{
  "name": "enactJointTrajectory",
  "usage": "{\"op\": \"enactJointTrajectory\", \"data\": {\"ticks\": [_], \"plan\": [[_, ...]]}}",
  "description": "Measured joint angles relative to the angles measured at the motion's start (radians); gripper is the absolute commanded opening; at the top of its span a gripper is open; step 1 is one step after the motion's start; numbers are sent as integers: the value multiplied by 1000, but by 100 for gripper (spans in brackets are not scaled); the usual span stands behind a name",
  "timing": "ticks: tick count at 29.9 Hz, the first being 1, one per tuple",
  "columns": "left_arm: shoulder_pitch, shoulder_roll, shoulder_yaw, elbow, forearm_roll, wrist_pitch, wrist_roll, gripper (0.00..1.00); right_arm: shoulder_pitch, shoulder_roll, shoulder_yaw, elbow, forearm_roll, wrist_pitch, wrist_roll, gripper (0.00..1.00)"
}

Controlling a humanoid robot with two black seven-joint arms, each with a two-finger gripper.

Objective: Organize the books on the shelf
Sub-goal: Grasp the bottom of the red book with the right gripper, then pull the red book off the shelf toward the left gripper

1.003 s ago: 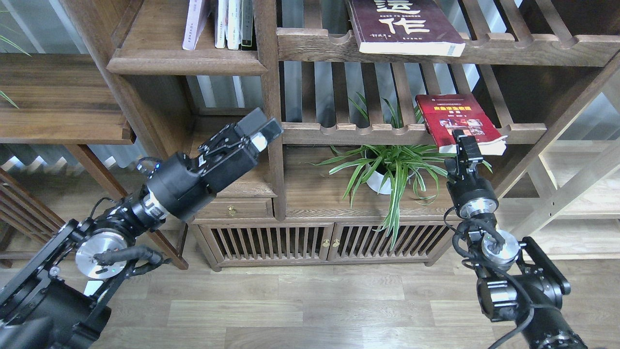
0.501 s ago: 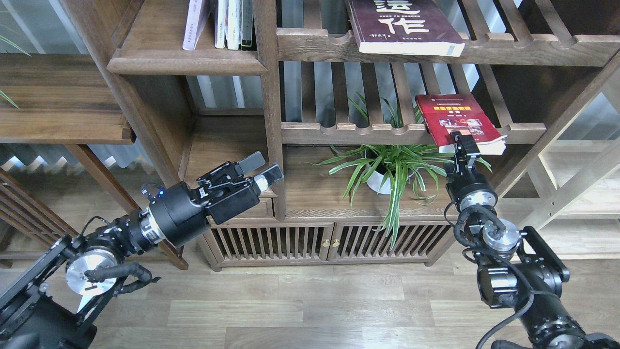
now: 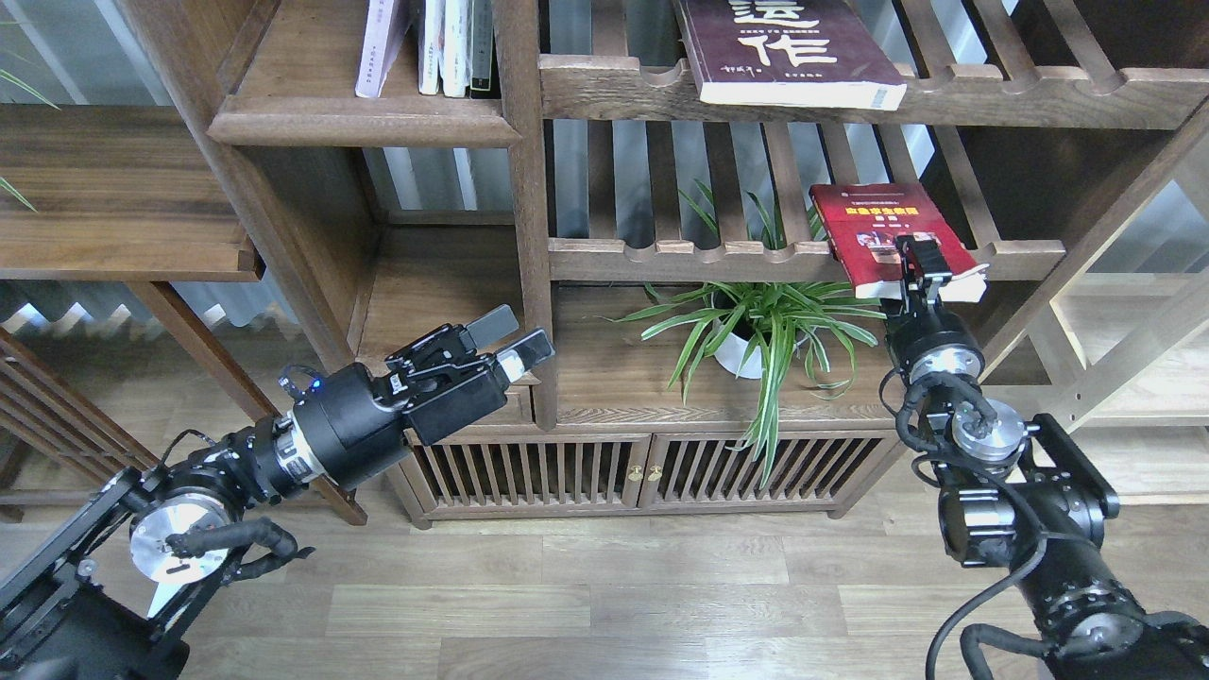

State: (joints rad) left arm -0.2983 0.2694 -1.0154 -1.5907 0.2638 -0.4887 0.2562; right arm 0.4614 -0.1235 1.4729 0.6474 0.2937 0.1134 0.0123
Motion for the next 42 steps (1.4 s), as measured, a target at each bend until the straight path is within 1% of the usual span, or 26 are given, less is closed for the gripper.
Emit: {"op": "enactJointTrajectory", "data": {"ticks": [3, 5, 9, 11, 16, 18, 19, 20, 22, 27, 31, 38, 42], "plan": [[0, -6, 0, 0, 0, 0, 1, 99, 17, -1, 5, -15, 0, 0, 0, 76], [-1, -9, 1, -2, 0, 0, 1, 99, 26, -1, 8, -26, 0, 0, 0, 70], [-2, -10, 1, -3, 0, 0, 2, 99, 31, 0, 10, -34, 0, 0, 1, 62], [-2, -10, 1, -4, 0, 0, 2, 99, 35, 1, 10, -34, 1, 1, 1, 54], [-2, -11, 1, -9, 0, 0, 2, 99, 41, 5, 11, -36, 1, 2, 3, 48], [-2, -11, 1, -10, 0, 0, 2, 99, 41, 10, 11, -37, 1, 2, 4, 37], [-2, -11, 1, -11, 0, 0, 2, 99, 41, 11, 11, -37, 2, 2, 4, 28], [-2, -11, 1, -11, 0, 0, 2, 99, 42, 13, 11, -37, 3, 3, 5, 24], [-2, -10, 0, -12, 0, 0, 2, 99, 42, 14, 11, -37, 10, 6, 7, 21], [-2, -10, -3, -12, 0, 0, 2, 99, 42, 14, 12, -37, 46, 11, 10, 5], [-2, -10, -4, -12, 0, 0, 2, 99, 34, 13, 21, -34, 63, 39, 14, 4], [-2, -11, -3, 4, 3, 0, 2, 99, 2, 13, 39, -15, 82, 163, 14, 4], [-2, -12, -10, 31, 1, 0, 1, 99, -47, 10, 41, 17, 107, 254, 13, 4]]}}
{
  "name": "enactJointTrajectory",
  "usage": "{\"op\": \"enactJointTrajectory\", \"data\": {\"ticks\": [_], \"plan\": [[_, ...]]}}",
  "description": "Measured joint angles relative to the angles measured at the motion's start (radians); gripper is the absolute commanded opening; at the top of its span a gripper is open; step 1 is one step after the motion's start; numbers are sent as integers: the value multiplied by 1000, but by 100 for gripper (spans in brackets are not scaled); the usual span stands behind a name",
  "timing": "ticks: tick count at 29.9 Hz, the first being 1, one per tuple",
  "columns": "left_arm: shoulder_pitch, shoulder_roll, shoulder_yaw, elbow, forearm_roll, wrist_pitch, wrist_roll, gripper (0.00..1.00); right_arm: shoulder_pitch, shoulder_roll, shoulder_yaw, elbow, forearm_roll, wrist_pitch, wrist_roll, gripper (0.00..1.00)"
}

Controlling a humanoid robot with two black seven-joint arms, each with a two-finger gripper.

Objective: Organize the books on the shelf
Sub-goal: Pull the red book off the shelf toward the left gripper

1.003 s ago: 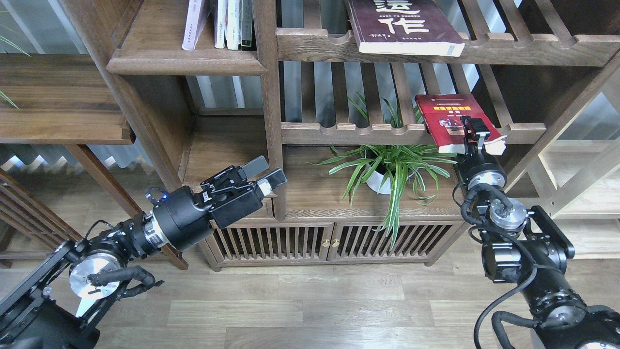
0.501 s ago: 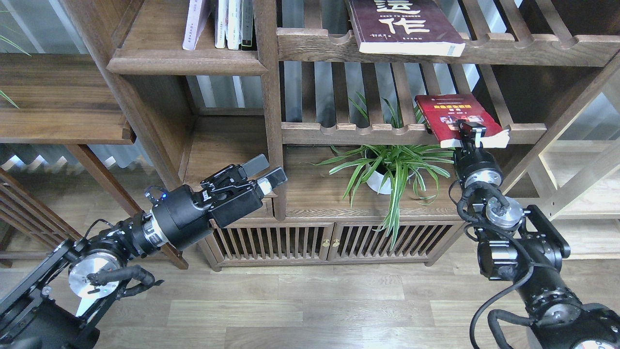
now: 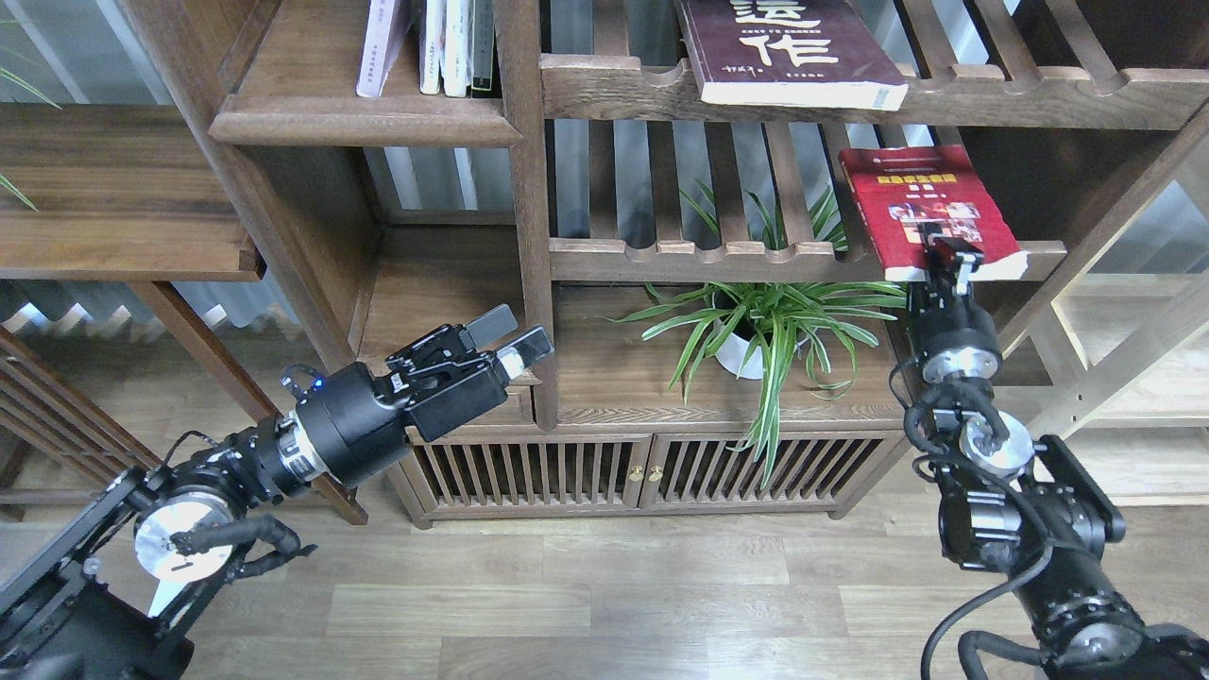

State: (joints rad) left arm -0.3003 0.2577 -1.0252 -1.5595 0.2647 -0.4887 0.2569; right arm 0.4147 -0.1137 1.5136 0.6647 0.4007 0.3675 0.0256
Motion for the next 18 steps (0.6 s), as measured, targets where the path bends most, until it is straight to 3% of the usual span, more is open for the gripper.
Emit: {"op": "enactJointTrajectory", "data": {"ticks": [5, 18], "plan": [[0, -2, -8, 58, -10, 0, -7, 99, -95, -2, -5, 81, 25, 110, -3, 3], [-77, -99, -37, 217, -10, 0, -6, 99, -324, 5, -108, 301, 33, 121, -7, 3]]}}
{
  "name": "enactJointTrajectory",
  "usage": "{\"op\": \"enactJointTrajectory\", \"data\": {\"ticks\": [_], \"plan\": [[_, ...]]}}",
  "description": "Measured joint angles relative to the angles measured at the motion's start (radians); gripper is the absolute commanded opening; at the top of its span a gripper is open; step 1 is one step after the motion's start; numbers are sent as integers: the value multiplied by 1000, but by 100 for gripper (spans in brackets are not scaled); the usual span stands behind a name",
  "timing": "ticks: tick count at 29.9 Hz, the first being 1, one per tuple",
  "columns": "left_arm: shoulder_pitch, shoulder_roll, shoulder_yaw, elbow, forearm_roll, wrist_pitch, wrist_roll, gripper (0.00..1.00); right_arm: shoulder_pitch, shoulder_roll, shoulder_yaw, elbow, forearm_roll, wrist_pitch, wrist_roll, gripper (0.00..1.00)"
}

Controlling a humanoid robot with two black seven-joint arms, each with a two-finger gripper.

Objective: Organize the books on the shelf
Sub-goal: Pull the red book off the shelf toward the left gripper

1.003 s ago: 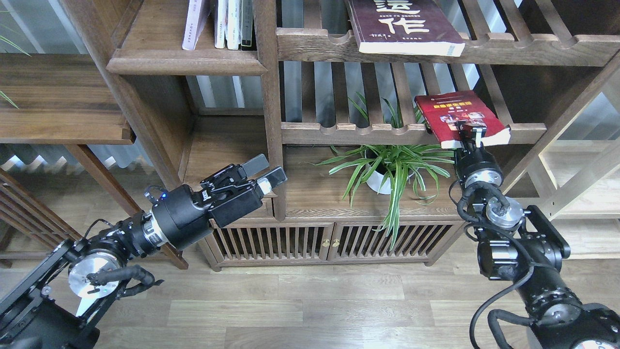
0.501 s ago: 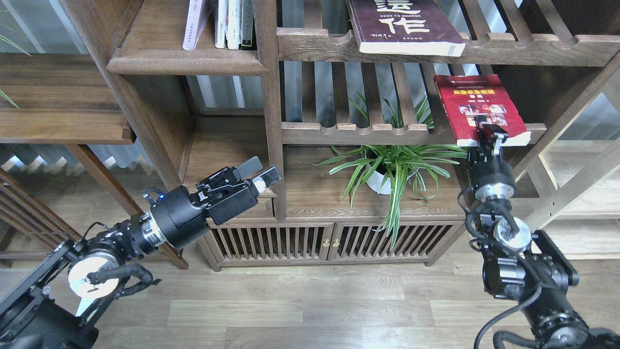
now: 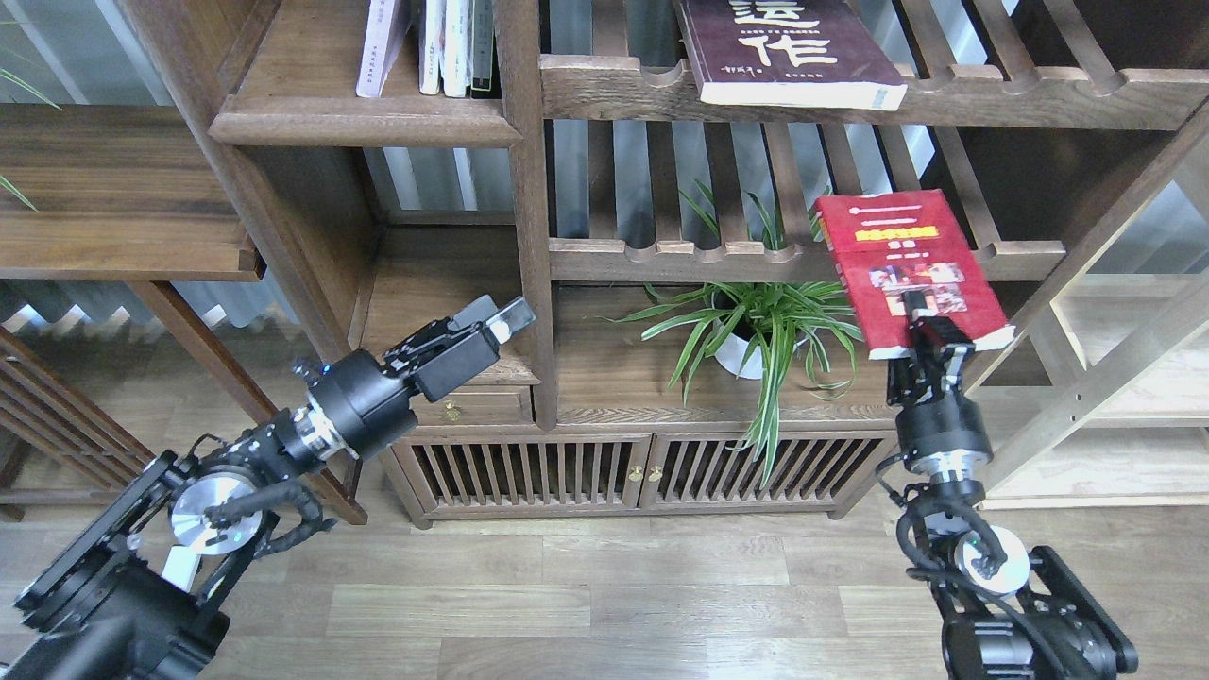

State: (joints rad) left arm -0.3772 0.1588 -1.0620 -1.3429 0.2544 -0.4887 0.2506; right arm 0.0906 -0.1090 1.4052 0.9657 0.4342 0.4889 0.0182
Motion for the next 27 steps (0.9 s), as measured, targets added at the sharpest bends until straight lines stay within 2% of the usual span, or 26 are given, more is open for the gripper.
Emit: {"op": "enactJointTrajectory", "data": {"ticks": [8, 13, 20, 27], "plan": [[-21, -42, 1, 68, -9, 0, -11, 99, -23, -7, -142, 66, -2, 0, 1, 3], [9, -82, 43, 93, -127, 0, -2, 99, -23, 2, -189, 93, -7, 0, 4, 3], [25, -88, 128, 109, -289, 0, 3, 99, -24, 20, -236, 122, -10, 0, 6, 3], [28, -86, 140, 156, -321, 0, -2, 99, -20, 66, -284, 151, -12, 0, 7, 3]]}}
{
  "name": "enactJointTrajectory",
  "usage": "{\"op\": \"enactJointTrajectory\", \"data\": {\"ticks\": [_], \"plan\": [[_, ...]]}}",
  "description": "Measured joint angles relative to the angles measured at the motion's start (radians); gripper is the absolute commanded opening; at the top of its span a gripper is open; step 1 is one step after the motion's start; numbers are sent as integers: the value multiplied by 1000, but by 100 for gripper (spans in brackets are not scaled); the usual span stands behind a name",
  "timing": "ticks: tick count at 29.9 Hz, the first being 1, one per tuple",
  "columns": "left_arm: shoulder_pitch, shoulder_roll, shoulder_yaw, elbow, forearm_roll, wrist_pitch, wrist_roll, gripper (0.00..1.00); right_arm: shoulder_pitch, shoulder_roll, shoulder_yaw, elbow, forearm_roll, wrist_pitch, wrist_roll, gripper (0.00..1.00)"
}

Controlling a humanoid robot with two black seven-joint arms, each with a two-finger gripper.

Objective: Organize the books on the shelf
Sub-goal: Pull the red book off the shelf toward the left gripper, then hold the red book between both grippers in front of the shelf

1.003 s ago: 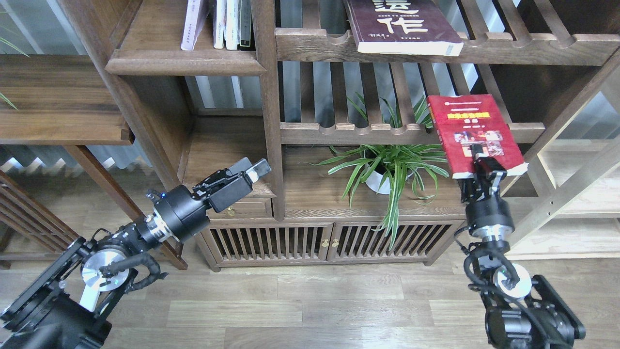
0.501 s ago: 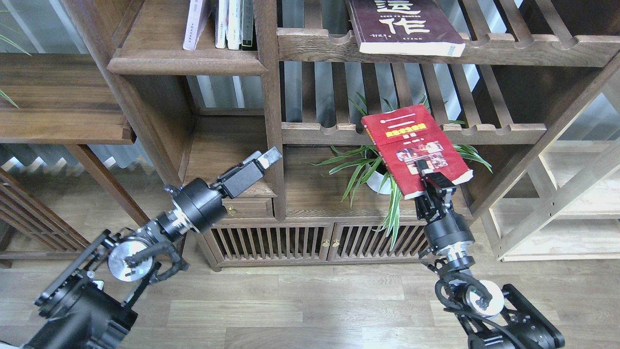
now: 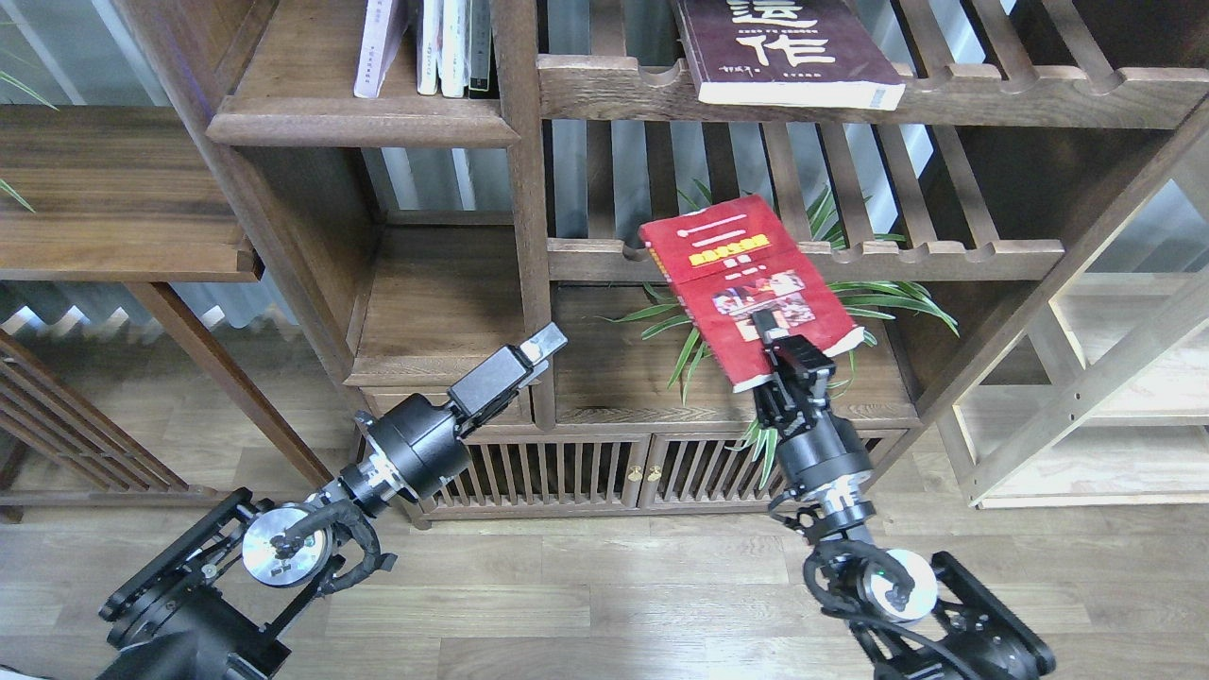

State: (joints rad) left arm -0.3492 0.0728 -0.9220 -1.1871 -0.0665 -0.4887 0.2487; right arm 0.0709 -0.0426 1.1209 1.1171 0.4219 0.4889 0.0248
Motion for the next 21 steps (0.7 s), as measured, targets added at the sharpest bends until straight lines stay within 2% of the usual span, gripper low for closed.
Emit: {"op": "enactJointTrajectory", "data": {"ticks": [21], "plan": [[9, 3, -3, 5, -110, 0, -3, 99, -2, 43, -178, 40, -55, 0, 0, 3]]}}
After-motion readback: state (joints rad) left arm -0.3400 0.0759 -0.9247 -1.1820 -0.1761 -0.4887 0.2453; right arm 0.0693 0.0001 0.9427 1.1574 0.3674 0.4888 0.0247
